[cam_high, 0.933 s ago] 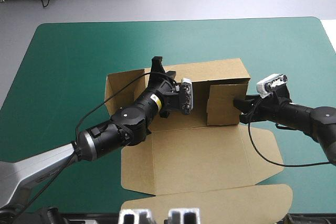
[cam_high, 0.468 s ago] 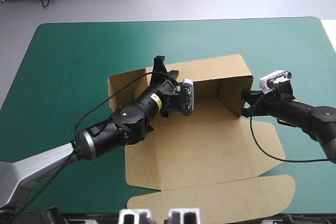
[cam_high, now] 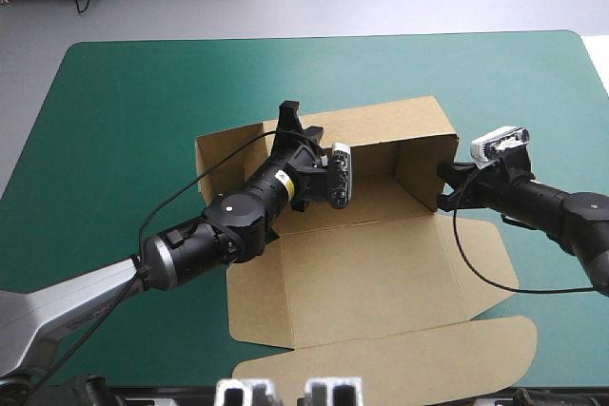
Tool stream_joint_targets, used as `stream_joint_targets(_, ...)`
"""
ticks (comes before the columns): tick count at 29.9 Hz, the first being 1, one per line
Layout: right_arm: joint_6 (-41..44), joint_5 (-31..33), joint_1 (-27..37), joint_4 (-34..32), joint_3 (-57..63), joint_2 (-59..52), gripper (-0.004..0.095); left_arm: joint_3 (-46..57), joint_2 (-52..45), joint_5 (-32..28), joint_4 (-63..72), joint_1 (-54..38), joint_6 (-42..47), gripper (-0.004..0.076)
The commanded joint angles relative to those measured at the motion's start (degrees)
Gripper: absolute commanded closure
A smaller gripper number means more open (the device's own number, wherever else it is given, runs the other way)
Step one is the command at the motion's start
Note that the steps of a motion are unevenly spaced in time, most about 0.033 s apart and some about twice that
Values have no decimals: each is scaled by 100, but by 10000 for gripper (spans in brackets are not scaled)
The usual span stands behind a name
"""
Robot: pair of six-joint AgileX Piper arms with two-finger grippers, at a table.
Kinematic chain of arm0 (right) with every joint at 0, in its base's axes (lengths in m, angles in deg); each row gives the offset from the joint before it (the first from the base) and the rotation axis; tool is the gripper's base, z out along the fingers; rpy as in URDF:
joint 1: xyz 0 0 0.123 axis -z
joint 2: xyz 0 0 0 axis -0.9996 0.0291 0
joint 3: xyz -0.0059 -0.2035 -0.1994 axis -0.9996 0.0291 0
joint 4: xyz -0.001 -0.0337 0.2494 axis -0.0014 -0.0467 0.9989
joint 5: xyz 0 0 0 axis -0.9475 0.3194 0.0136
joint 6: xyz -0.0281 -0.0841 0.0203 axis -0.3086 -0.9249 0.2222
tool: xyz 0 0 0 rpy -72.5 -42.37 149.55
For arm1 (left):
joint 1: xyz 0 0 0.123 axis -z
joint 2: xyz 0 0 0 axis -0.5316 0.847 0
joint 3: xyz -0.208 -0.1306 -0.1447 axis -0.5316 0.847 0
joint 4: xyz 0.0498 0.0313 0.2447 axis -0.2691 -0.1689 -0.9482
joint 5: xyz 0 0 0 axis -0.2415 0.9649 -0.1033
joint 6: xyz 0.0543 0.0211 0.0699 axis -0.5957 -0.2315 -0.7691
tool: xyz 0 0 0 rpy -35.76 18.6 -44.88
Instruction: Fold the box
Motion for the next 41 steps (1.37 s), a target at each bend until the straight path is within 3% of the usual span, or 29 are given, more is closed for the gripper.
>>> stream_joint_targets(1, -23, 460, -2, 437, -165, -131, 917, -163, -89, 34, -449, 77, 195, 652)
stream_joint_targets(8, 55, 485, -2, 326, -165, -131, 917, -163, -75, 76, -889, 77, 418, 400)
stream_joint_targets(11, 64, 487, -2, 326, -165, -131, 917, -163, -75, -125, -1084, 77, 524, 335)
stream_joint_targets(17, 64, 518, -2, 249, -165, -131, 917, -163, -75, -1055, -1204, 168, 858, 330)
stream_joint_targets(26, 273, 518, -2, 23, -165, -131, 917, -186, -138, -1070, -1260, 1145, 900, 332)
stream_joint_targets(29, 306, 497, -2, 23, -165, -131, 917, -186, -289, -949, -1616, 1468, 1100, 374)
stream_joint_targets(34, 424, 434, -2, 23, -176, -131, 915, -294, -649, -415, -2525, 1734, 2008, 537)
stream_joint_targets(38, 460, 404, -2, 23, -238, -131, 914, -748, -769, 733, -2525, 1734, 2631, 722)
stream_joint_targets(41, 841, 345, -2, -114, -424, -131, 911, -1128, -769, 1260, -2525, 1483, 2640, 731)
